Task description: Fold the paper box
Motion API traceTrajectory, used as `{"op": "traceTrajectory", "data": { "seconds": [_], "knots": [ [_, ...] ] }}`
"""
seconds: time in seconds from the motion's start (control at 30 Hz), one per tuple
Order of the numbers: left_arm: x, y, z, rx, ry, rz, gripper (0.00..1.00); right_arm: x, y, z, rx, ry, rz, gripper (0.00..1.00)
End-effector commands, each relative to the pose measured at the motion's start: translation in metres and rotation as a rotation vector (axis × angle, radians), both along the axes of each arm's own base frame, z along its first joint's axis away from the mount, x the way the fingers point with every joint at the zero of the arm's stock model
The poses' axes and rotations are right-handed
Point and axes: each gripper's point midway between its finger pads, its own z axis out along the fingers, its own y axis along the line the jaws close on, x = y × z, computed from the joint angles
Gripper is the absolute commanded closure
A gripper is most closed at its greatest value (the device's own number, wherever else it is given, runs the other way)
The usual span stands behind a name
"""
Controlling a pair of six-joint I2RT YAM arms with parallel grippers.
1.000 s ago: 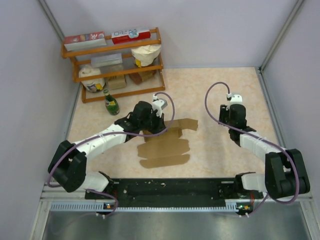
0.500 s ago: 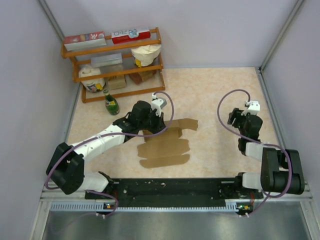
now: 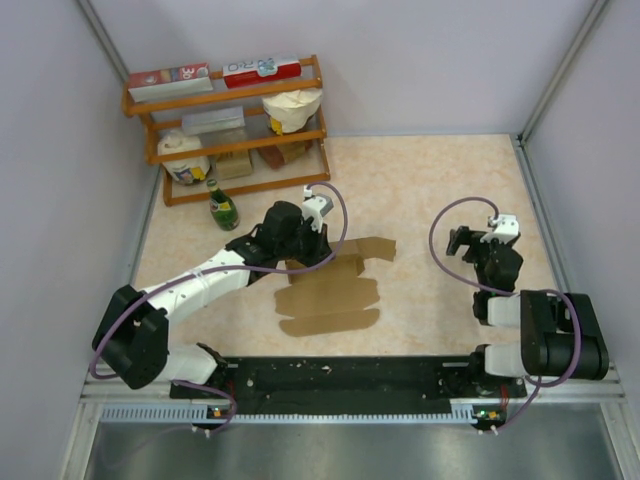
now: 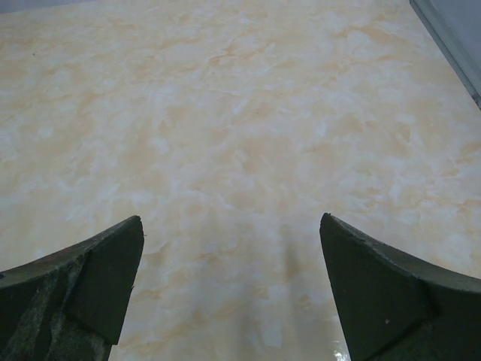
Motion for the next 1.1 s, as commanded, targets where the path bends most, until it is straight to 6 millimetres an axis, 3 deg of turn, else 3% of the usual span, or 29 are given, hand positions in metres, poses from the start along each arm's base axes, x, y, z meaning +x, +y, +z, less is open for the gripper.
{"op": "traceTrajectory", "data": {
  "seconds": [0.0, 0.67, 1.07],
  "knots": [
    [0.007, -0.006, 0.031, -0.06, -0.08, 0.001, 1.0, 0.011, 0.011, 0.022, -0.034, -0.075, 0.071, 0.01],
    [0.014, -0.004, 0.043, -0.091, -0.09, 0.063, 1.0, 0.013, 0.013, 0.023, -0.048, -0.078, 0.074, 0.01],
    [0.014, -0.004, 0.037, -0.08, -0.08, 0.06, 1.0, 0.013, 0.013, 0.023, -0.048, -0.079, 0.074, 0.01]
  ]
}}
